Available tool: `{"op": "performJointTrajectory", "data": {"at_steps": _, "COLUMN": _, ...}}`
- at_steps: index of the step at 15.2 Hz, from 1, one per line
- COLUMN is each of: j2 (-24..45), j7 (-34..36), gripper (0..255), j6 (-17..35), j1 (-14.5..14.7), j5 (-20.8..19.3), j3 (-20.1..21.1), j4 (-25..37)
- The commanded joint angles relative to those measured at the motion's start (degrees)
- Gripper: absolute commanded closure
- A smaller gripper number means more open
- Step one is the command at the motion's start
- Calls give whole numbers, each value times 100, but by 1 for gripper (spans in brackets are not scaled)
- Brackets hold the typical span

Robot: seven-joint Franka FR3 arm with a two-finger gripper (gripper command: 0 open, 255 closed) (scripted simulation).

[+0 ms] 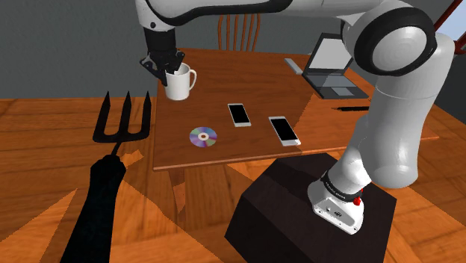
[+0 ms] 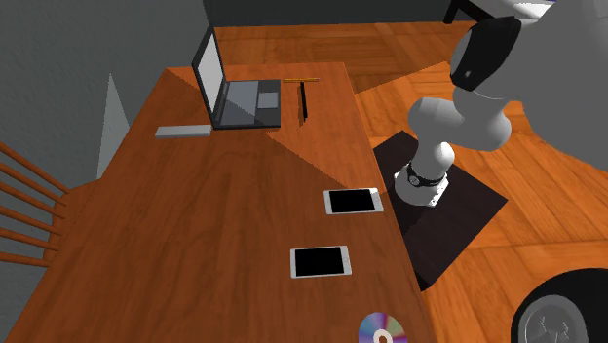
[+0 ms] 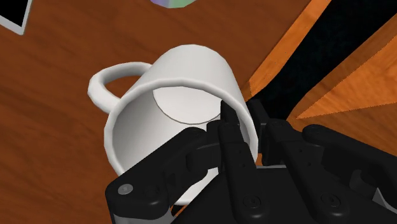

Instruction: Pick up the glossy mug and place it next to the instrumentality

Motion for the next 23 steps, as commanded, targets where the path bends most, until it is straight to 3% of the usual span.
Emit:
{"op": "performJointTrajectory", "data": {"at_steps": 1, "j2": -9, "j7": 15, "gripper": 255, "j6": 155, "j1": 0, "j5": -4, "j3": 0, "j4": -161}}
{"op": "performJointTrajectory", "data": {"at_steps": 23, "j2": 301, "j7": 132, "gripper": 255, "j6": 1704, "j1": -13, "j5": -65, "j3": -21, "j4": -1403}}
